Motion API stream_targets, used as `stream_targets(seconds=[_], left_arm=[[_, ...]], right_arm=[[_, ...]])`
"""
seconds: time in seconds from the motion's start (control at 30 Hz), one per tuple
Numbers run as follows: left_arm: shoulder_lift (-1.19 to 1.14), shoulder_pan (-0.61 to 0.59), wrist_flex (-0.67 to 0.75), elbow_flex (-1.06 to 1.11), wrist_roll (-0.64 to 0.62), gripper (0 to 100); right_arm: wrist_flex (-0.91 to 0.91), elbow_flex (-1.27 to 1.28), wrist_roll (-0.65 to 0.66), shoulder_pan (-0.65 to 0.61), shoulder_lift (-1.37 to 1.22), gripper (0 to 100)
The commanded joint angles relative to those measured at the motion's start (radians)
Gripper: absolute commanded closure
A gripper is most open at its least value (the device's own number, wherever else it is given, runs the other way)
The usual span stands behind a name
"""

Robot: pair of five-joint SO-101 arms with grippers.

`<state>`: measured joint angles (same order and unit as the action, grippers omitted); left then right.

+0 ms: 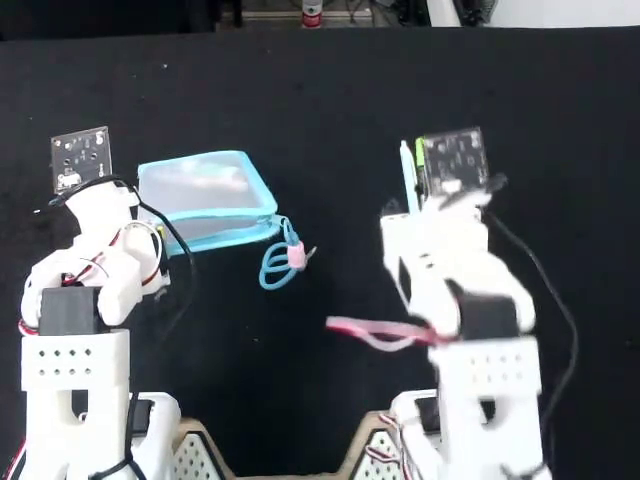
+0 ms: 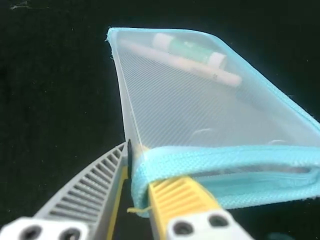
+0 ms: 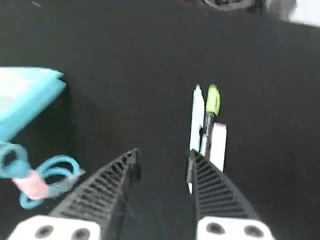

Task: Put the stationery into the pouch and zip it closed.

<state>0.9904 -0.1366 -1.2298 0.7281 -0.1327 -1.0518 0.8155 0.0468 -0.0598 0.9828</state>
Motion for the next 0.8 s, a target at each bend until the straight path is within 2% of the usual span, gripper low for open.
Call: stream_targets(seconds=[0.0, 0.17, 0.6, 0.77], left_arm=[[0.008, 0.007, 0.002, -0.027, 0.006, 97], [0.008, 0.005, 0.000, -0.027, 0.006, 97], [0.008, 0.004, -0.002, -0.027, 0.006, 97], [0.008, 0.010, -0.002, -0.027, 0.006, 97]], right_arm=[[0.002, -0.093, 0.000, 0.081, -0.214, 85.0], [0.002, -0.246, 0.000, 0.133, -0.479, 85.0], [-0.005, -0.837, 0.000, 0.278, -1.268, 85.0], [-0.008, -1.059, 0.000, 0.290, -1.544, 85.1]])
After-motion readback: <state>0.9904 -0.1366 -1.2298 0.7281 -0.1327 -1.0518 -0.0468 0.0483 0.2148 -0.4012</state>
